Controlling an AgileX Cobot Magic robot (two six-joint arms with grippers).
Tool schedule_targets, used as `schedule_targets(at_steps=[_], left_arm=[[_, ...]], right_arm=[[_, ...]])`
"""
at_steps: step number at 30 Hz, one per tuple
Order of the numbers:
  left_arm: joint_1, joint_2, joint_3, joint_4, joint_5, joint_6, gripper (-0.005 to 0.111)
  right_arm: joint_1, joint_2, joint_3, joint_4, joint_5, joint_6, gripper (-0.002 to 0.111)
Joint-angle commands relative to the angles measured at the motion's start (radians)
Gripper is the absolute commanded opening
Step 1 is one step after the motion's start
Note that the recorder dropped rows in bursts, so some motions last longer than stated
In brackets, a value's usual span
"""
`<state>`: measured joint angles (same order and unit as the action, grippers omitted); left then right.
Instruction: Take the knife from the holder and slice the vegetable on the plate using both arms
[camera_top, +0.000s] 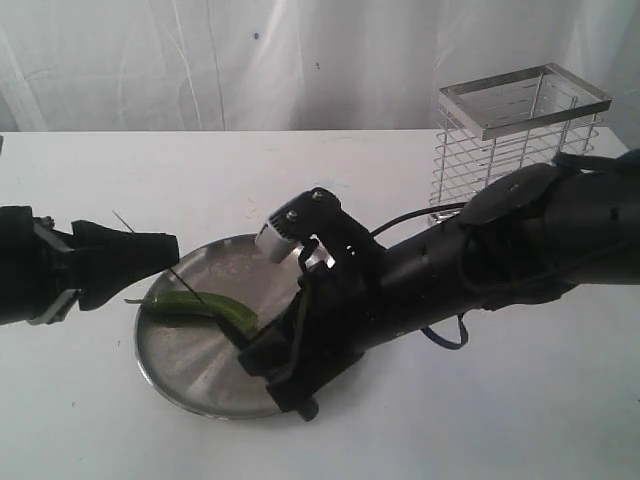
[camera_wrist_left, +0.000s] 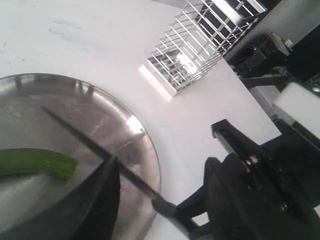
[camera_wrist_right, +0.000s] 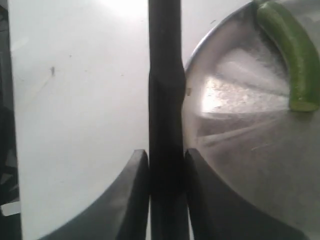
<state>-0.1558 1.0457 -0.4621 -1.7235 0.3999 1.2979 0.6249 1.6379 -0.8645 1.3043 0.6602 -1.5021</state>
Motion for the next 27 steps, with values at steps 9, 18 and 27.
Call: schedule_targets(at_steps=[9,18,27], left_arm=[[-0.006,0.003,-0.005,-0.021,-0.083,-0.035,0.055],[-0.006,0.044,-0.010,-0.021,-0.112,-0.071,0.055],[-0.006,0.079,-0.041,-0.021,-0.085,-0.113,0.000]], right_arm=[[0.123,-0.072,-0.008,-0.144,-0.266,0.089,0.011],[0.199,-0.072,-0.008,-0.222,-0.351,0.122,0.011],[0.205,-0.072,-0.008,-0.244,-0.396,0.176,0.011]])
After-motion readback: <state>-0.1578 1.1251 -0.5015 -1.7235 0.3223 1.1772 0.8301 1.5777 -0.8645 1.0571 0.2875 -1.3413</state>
